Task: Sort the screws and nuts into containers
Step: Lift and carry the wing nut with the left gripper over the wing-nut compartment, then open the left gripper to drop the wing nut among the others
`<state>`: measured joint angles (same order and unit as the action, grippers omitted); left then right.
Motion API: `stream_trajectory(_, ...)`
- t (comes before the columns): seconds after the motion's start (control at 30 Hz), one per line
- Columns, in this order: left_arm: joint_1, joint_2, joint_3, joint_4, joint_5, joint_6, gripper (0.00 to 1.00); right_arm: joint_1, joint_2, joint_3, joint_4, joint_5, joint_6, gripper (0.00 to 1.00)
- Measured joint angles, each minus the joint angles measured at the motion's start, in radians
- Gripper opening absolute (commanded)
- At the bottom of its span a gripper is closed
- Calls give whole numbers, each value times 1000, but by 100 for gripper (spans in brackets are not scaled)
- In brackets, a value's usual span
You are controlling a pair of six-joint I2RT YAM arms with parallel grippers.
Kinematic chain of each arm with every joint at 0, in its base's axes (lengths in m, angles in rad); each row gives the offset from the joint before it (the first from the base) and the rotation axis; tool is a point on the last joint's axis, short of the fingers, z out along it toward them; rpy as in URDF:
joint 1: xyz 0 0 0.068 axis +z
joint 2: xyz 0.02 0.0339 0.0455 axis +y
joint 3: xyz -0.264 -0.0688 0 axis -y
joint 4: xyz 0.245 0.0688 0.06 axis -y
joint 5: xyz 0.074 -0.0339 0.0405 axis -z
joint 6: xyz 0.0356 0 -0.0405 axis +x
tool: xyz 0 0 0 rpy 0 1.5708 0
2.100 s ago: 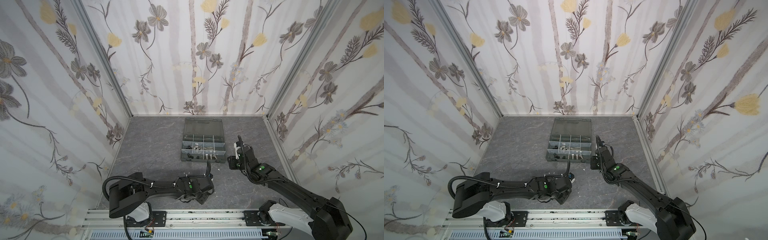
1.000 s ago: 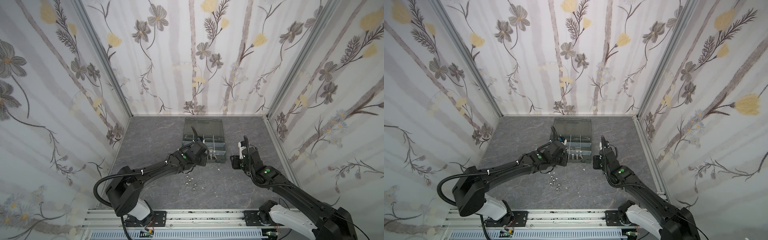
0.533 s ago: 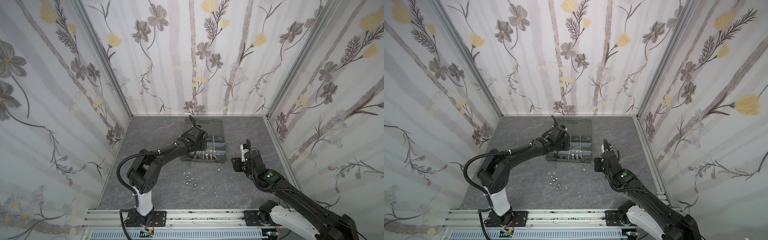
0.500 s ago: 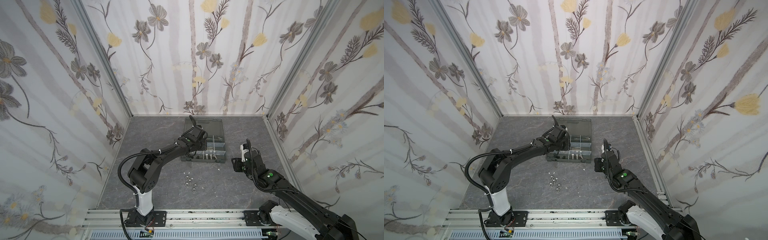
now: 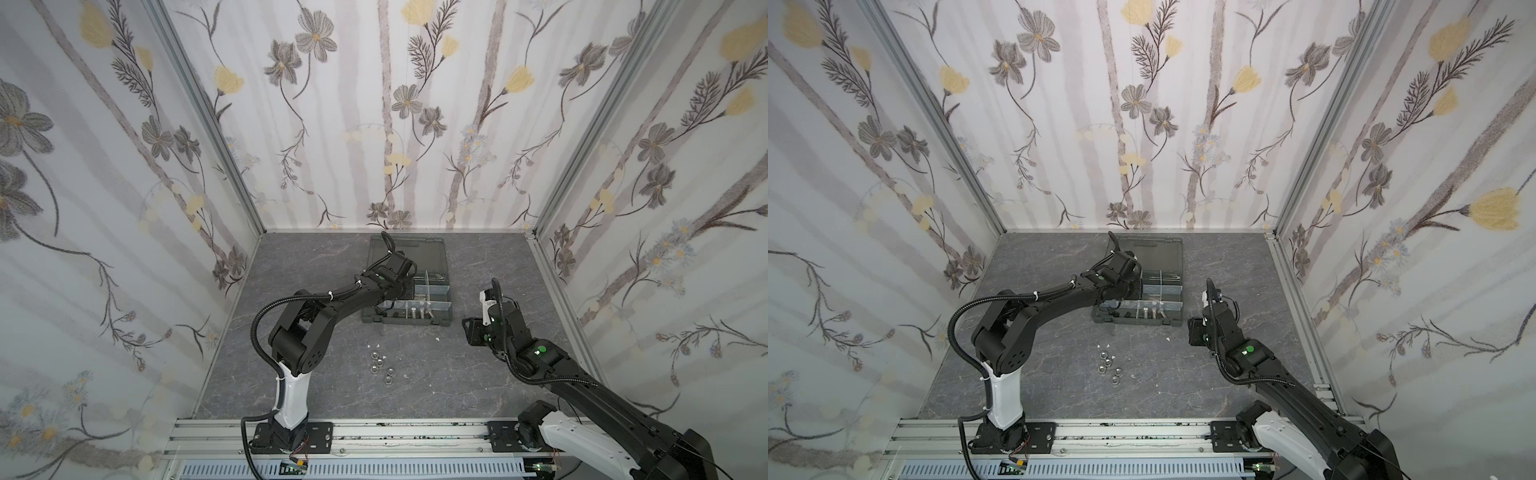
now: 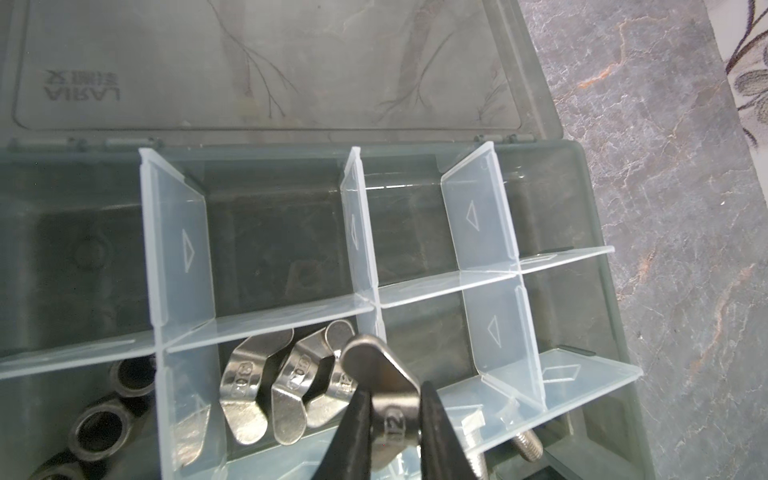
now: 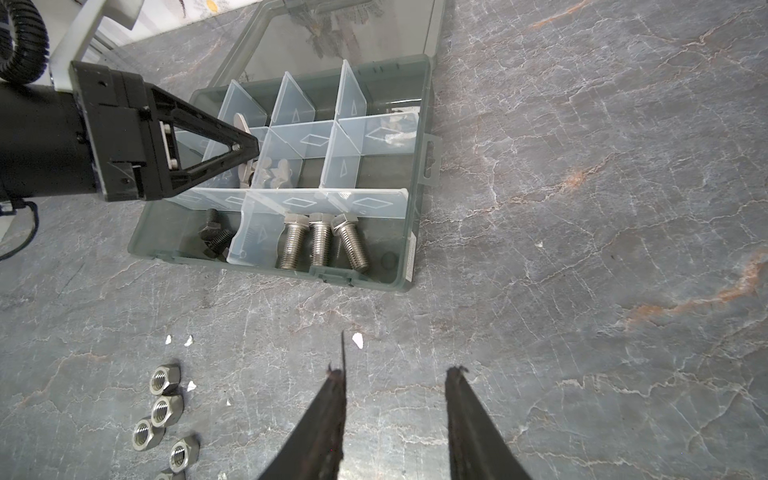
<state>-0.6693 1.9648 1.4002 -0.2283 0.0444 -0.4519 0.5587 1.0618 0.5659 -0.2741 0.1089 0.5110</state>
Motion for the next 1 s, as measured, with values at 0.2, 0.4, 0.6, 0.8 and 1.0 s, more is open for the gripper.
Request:
stream_trajectory(0.2, 1, -8, -9, 0, -18, -3, 21, -1, 0, 0, -4, -6, -9, 41)
stream_trajectory(0.4, 1, -14, -32, 0, -23, -12, 25, -9, 0, 0, -5, -5, -23, 41)
stream_trajectory(0.6, 1, -14, -37, 0, -34, -19, 47, -10, -10, 0, -7, -5, -23, 44)
stream_trajectory(0.8, 2, -57, -35, -1, -45, -20, 48, -11, -42, 0, -14, -4, -23, 45)
stream_trajectory(1.0, 3, -148, -69, 6, -51, -23, 49, -12, -48, 0, -37, 3, -23, 44)
